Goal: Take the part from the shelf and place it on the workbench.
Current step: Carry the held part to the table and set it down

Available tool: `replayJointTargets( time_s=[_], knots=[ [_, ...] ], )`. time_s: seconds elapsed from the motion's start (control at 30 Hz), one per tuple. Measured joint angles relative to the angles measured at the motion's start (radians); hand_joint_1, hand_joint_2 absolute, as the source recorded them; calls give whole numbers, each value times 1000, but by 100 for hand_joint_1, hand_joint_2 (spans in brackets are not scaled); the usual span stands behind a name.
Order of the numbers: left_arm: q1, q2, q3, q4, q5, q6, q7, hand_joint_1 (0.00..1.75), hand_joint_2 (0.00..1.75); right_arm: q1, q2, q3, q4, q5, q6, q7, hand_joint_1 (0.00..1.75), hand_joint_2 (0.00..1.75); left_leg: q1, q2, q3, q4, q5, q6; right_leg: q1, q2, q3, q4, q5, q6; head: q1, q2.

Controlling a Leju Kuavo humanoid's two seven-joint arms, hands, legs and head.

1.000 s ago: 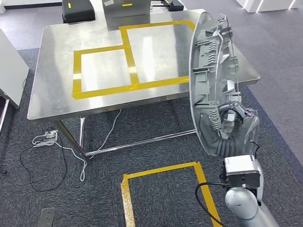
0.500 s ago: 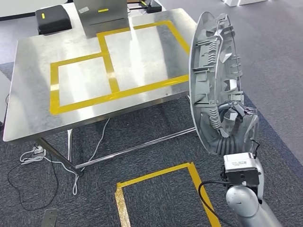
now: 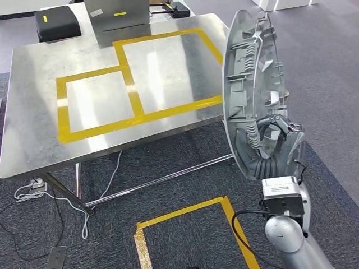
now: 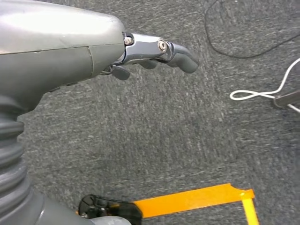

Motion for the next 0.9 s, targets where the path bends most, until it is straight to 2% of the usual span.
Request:
replayJointTargets(
  time_s=[0.03,0.07,0.13,0.23,0.27,0.3,0.37,0.4,0.43,0.47,0.53,0.57,0.6,0.7,0.77,0.8,0.87,0.9],
  knots=[
    [-1,0,0,0,-1,0,0,0,175,-4,0,0,1,3,0,0,175,175,-1,0,9,0,-8,-4,3,-3,28,-60,33,-4,-1,0],
    [-1,0,0,0,-2,0,0,0,175,-9,0,1,2,5,0,-1,175,175,-3,1,15,0,-14,-9,6,-5,54,-111,48,-8,-1,0],
    [-4,1,0,0,-3,0,0,0,175,-18,0,4,4,10,1,-2,175,175,-5,2,16,-1,-21,-19,11,-5,77,-145,36,-17,-3,0],
    [-8,0,0,0,-6,0,0,0,175,-25,0,7,10,16,8,3,175,175,-4,5,18,6,-36,-34,6,-2,91,-163,24,-30,-3,0],
    [-11,0,0,0,-7,0,0,0,175,-29,1,8,12,18,12,6,175,175,-4,5,6,36,-51,-39,3,-2,98,-168,22,-35,-3,0],
    [-12,0,-1,0,-8,0,1,0,175,-35,1,10,15,21,17,8,175,175,-3,6,-19,86,-73,-42,1,-2,105,-171,19,-39,-5,0],
    [-14,1,-1,0,-9,0,2,0,175,-44,1,15,21,25,21,9,175,175,-3,6,-98,222,-116,-47,1,-1,117,-172,9,-44,-6,0],
    [-14,1,-1,0,-10,0,2,0,175,-46,1,19,24,27,21,10,175,175,-3,6,-132,268,-117,-48,1,0,124,-172,3,-44,-6,0],
    [-13,1,-1,0,-12,-1,2,0,175,-49,1,23,27,29,23,11,175,175,-3,6,-152,281,-96,-49,1,2,133,-172,-4,-44,-6,0],
    [-13,0,-1,0,-14,-1,3,0,175,-53,1,26,30,31,25,13,175,175,-3,6,-153,254,-54,-48,1,4,145,-172,-11,-43,-6,0],
    [-14,1,-1,0,-19,-1,7,0,175,-64,1,33,34,36,32,18,175,175,-4,5,-124,141,44,-43,2,7,166,-173,-28,-38,-5,0],
    [-15,1,-1,0,-21,-1,10,0,175,-71,2,36,36,39,34,21,175,175,-6,5,-108,92,73,-39,3,9,174,-173,-35,-34,-5,0],
    [-16,1,-2,0,-23,-1,13,0,175,-78,2,40,39,41,36,23,175,175,-8,5,-95,58,81,-34,4,10,176,-172,-39,-29,-6,0],
    [-21,-1,-4,0,-28,1,16,0,175,-89,2,48,45,47,39,30,175,175,-9,5,-79,19,55,-19,4,10,170,-176,-45,-11,-8,0],
    [-22,-3,-6,0,-29,2,15,0,175,-98,2,51,51,49,40,35,175,175,-3,5,-65,6,50,-10,3,7,153,-146,-62,-1,-4,0],
    [-24,-4,-7,0,-30,3,16,0,175,-104,2,53,54,50,43,38,175,175,-1,6,-57,1,48,-5,2,5,127,-100,-80,4,-2,0],
    [-29,-4,-10,0,-34,4,17,0,175,-114,2,57,63,51,48,42,175,175,-1,7,-48,1,39,3,1,4,43,38,-119,10,2,0],
    [-30,-5,-12,0,-36,4,18,0,175,-115,2,59,67,52,49,43,175,175,-2,8,-42,1,34,5,0,3,3,93,-125,13,2,0]
  ],
)
